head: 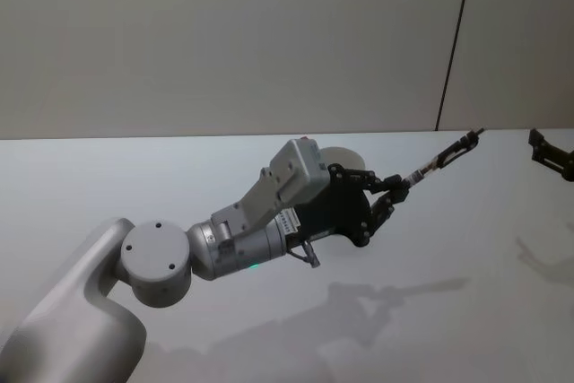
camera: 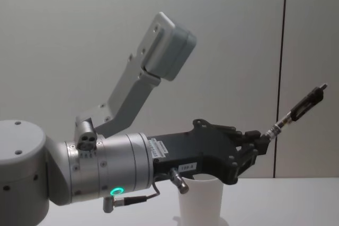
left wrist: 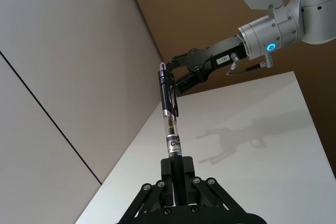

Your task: Place the pen into the pen holder.

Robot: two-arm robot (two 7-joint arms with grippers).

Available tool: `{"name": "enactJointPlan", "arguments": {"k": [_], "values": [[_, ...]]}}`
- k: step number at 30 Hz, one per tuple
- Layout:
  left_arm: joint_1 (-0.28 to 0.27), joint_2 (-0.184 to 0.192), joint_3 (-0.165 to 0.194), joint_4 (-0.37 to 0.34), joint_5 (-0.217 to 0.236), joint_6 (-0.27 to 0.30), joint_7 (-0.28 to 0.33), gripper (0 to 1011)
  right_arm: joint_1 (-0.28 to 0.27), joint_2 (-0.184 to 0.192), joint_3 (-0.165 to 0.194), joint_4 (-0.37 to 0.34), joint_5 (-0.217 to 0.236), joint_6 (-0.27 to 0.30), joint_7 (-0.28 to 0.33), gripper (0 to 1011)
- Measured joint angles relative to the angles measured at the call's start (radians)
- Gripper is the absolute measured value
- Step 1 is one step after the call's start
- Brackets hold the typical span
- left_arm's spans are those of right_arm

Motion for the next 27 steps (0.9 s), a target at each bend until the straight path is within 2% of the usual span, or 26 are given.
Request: {"name": "enactJointPlan", "arguments": {"k": [15,27], "values": [[0.002,0.002,0.003,-0.006,-0.001,0.006,-0.005,132,-0.003,0.007,0.002,0.000,0.025,-0.007,0.022,1002],[0.002,0.002,0.004,-0.007,-0.001,0.007,-0.006,132,-0.009,0.033,0.026,0.007,0.102,-0.003,0.100,1002]]}}
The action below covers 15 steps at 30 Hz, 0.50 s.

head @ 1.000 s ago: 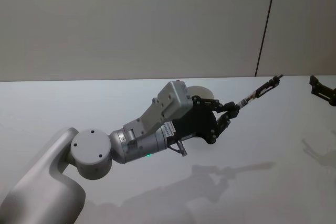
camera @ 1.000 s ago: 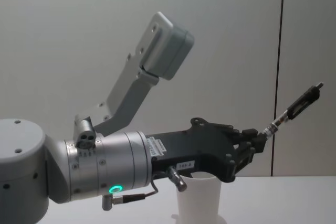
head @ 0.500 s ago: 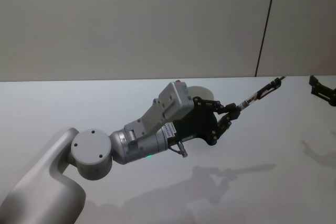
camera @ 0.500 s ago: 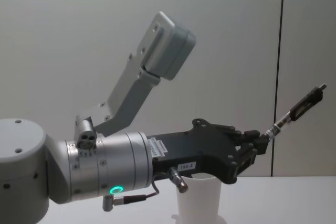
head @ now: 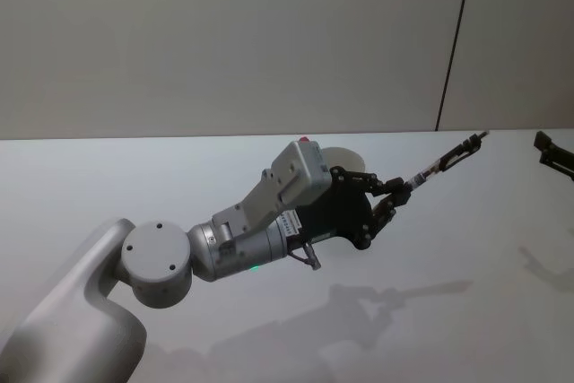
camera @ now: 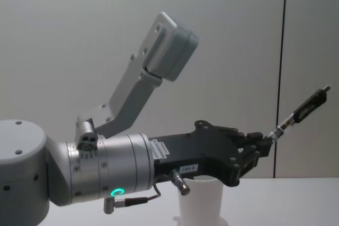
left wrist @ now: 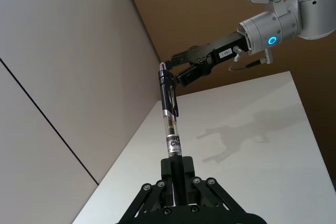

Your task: Place the pen into the pen holder.

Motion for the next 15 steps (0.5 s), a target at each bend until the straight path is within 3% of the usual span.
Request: {"name": "enactJointPlan", "arguments": {"k": [15], "values": [[0.000,0.000,0.000,-0.001,0.000,0.001,0.000,132,-0.014,0.044,0.040,0.011,0.129,0.106,0.120,1002]]}}
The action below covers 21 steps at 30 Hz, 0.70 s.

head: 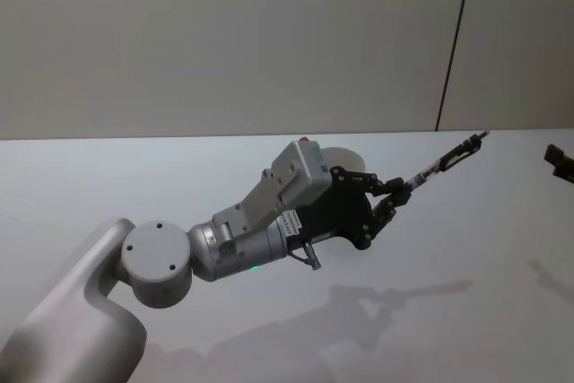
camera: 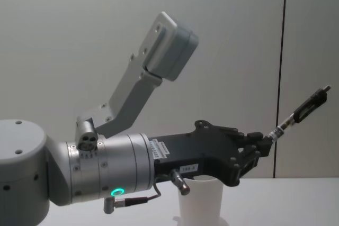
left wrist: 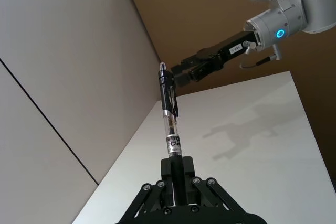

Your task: Place the pen into the pen holder.

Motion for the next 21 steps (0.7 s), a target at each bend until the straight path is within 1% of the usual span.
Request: {"name": "enactJointPlan", "arguments": {"k": [2,5,7,8,12,14,15,21], "values": [[0.000,0.000,0.000,0.000,0.000,0.000,0.000,132,-0.002,0.004,0.003,0.000,0.013,0.014,0.014,1002],[0.000,0.000,0.000,0.000,0.000,0.000,0.000,132,-0.009,0.014,0.013,0.000,0.052,0.052,0.054,1002],[0.000,0.000,0.000,0.000,0.000,0.000,0.000,132,-0.013,0.019,0.017,0.000,0.069,0.069,0.072,1002],[0.000,0.000,0.000,0.000,0.000,0.000,0.000,132,-0.016,0.023,0.020,0.000,0.086,0.085,0.093,1002],[0.000,0.000,0.000,0.000,0.000,0.000,0.000,132,-0.022,0.031,0.027,0.000,0.115,0.113,0.125,1002],[0.000,0.000,0.000,0.000,0.000,0.000,0.000,132,-0.030,0.038,0.033,-0.002,0.146,0.143,0.158,1002],[0.000,0.000,0.000,0.000,0.000,0.000,0.000,132,-0.030,0.038,0.033,-0.002,0.146,0.143,0.158,1002],[0.000,0.000,0.000,0.000,0.000,0.000,0.000,132,-0.044,0.050,0.042,-0.007,0.202,0.194,0.215,1002]]}}
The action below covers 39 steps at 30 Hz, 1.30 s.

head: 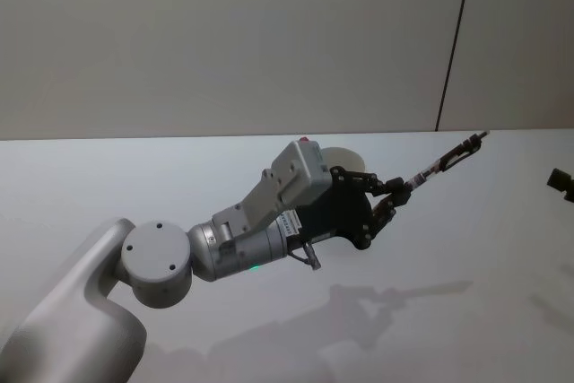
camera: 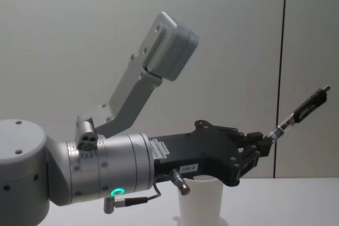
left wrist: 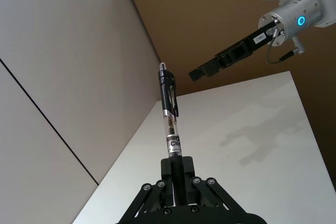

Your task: Place the pen into the pen holder.

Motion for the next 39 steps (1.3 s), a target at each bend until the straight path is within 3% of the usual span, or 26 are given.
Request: {"name": "enactJointPlan", "arguments": {"k": [10,20,30,39], "values": [[0.000,0.000,0.000,0.000,0.000,0.000,0.000,132,-0.026,0.013,0.006,-0.016,0.089,0.068,0.080,1002],[0.000,0.000,0.000,0.000,0.000,0.000,0.000,132,-0.051,0.007,-0.007,-0.034,0.155,0.103,0.114,1002],[0.000,0.000,0.000,0.000,0.000,0.000,0.000,132,-0.079,-0.014,-0.034,-0.056,0.213,0.115,0.126,1002],[0.000,0.000,0.000,0.000,0.000,0.000,0.000,132,-0.096,-0.038,-0.064,-0.068,0.245,0.090,0.109,1002]]}}
